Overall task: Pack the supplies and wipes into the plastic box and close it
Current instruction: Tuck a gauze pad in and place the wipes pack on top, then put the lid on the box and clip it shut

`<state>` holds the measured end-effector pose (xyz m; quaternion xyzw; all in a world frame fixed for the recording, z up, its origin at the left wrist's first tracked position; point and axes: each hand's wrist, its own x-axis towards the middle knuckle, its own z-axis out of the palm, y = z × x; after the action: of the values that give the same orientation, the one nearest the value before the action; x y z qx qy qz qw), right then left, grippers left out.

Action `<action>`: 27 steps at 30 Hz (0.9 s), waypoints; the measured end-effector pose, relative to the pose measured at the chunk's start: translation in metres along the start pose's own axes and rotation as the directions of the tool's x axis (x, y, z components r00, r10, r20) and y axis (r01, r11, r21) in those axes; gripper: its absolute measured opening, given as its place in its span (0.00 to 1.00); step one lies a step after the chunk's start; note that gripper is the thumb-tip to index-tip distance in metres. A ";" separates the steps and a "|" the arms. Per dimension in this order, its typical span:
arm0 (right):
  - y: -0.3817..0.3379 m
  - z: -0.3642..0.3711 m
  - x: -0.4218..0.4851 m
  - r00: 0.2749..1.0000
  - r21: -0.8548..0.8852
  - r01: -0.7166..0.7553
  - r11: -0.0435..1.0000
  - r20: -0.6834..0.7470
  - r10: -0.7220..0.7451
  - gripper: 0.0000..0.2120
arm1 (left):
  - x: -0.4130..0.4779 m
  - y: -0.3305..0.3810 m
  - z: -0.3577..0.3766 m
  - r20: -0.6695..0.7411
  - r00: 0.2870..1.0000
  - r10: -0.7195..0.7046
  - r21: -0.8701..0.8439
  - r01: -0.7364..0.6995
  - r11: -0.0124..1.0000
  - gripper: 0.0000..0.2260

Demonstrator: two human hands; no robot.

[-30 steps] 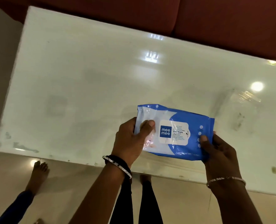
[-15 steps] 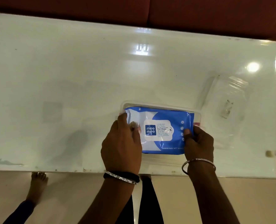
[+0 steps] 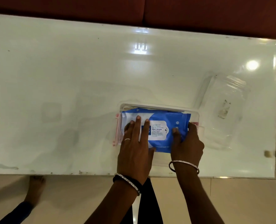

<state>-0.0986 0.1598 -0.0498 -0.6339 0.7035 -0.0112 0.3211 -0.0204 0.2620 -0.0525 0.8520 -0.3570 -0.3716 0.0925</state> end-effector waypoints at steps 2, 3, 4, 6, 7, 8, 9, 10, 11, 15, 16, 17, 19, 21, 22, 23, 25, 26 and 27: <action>-0.001 0.002 -0.001 1.000 -0.049 0.022 0.999 0.021 -0.021 0.22 | 0.002 -0.002 0.003 -0.031 1.000 0.003 -0.040 -0.005 0.999 0.39; -0.002 0.003 0.000 0.999 -0.082 0.019 0.996 0.033 -0.016 0.24 | 0.003 -0.002 0.005 -0.048 0.999 0.000 -0.046 -0.003 0.999 0.38; -0.003 0.003 0.001 0.999 -0.115 0.012 0.993 0.048 -0.007 0.25 | 0.004 -0.003 0.005 -0.060 0.998 -0.007 -0.044 0.004 0.999 0.38; -0.005 0.002 0.002 0.997 -0.161 0.017 0.987 0.073 -0.005 0.28 | 0.006 -0.001 0.004 -0.064 0.998 -0.026 -0.036 0.024 0.999 0.38; -0.006 0.000 0.002 0.997 -0.181 0.034 0.983 0.080 -0.019 0.30 | 0.007 0.000 0.002 -0.068 0.997 -0.033 -0.042 0.031 0.999 0.37; -0.007 -0.003 0.001 0.996 -0.208 0.058 0.976 0.084 -0.042 0.32 | 0.009 0.000 -0.002 -0.081 0.996 -0.032 -0.053 0.028 0.998 0.35; -0.009 -0.007 -0.002 0.994 -0.234 0.091 0.968 0.081 -0.074 0.33 | 0.010 0.001 -0.007 -0.107 0.994 -0.021 -0.063 0.015 0.998 0.32; -0.010 -0.012 -0.004 0.991 -0.251 0.125 0.960 0.067 -0.112 0.32 | 0.011 0.002 -0.012 -0.148 0.989 0.004 -0.071 -0.014 0.997 0.28; -0.011 -0.018 -0.007 0.987 -0.249 0.161 0.955 0.037 -0.156 0.29 | 0.012 0.002 -0.017 -0.199 0.979 0.037 -0.075 -0.053 0.996 0.23; -0.007 -0.052 -0.009 0.925 -0.107 0.306 0.946 -0.201 -0.322 0.08 | 0.021 0.016 -0.038 -0.375 0.917 0.135 -0.104 -0.186 0.977 0.08; -0.003 -0.061 -0.006 0.915 -0.068 0.299 0.952 -0.262 -0.306 0.04 | 0.026 0.023 -0.043 -0.400 0.904 0.150 -0.112 -0.211 0.971 0.06; 0.003 -0.069 -0.002 0.916 -0.029 0.262 0.965 -0.307 -0.259 0.02 | 0.032 0.032 -0.048 -0.415 0.894 0.169 -0.113 -0.235 0.965 0.04; 0.019 -0.082 0.008 0.922 0.048 0.140 0.989 -0.371 -0.113 0.05 | 0.046 0.052 -0.057 -0.419 0.882 0.215 -0.097 -0.279 0.955 0.04; 0.039 -0.092 0.020 0.900 0.116 0.031 0.993 -0.435 0.023 0.08 | 0.064 0.076 -0.063 -0.405 0.878 0.255 -0.101 -0.320 0.942 0.05; 0.049 -0.094 0.026 0.886 0.151 -0.014 0.988 -0.456 0.082 0.08 | 0.073 0.088 -0.064 -0.401 0.874 0.275 -0.111 -0.345 0.932 0.05; 0.060 -0.095 0.032 0.875 0.188 -0.058 0.980 -0.463 0.140 0.08 | 0.083 0.101 -0.064 -0.396 0.867 0.302 -0.128 -0.378 0.917 0.05; 0.081 -0.091 0.043 0.866 0.279 -0.184 0.942 -0.408 0.290 0.07 | 0.103 0.123 -0.062 -0.380 0.856 0.351 -0.211 -0.449 0.868 0.05; 0.091 -0.089 0.050 0.853 0.348 -0.283 0.894 -0.334 0.400 0.09 | 0.115 0.135 -0.059 -0.362 0.855 0.371 -0.253 -0.473 0.844 0.05; 0.100 -0.087 0.058 0.823 0.434 -0.399 0.808 -0.220 0.524 0.14 | 0.126 0.146 -0.055 -0.337 0.856 0.392 -0.272 -0.487 0.830 0.06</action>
<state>-0.2267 0.0931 -0.0483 -0.3578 0.8663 -0.1693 0.3048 -0.0019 0.0642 -0.0236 0.7577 -0.4576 -0.2787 0.3725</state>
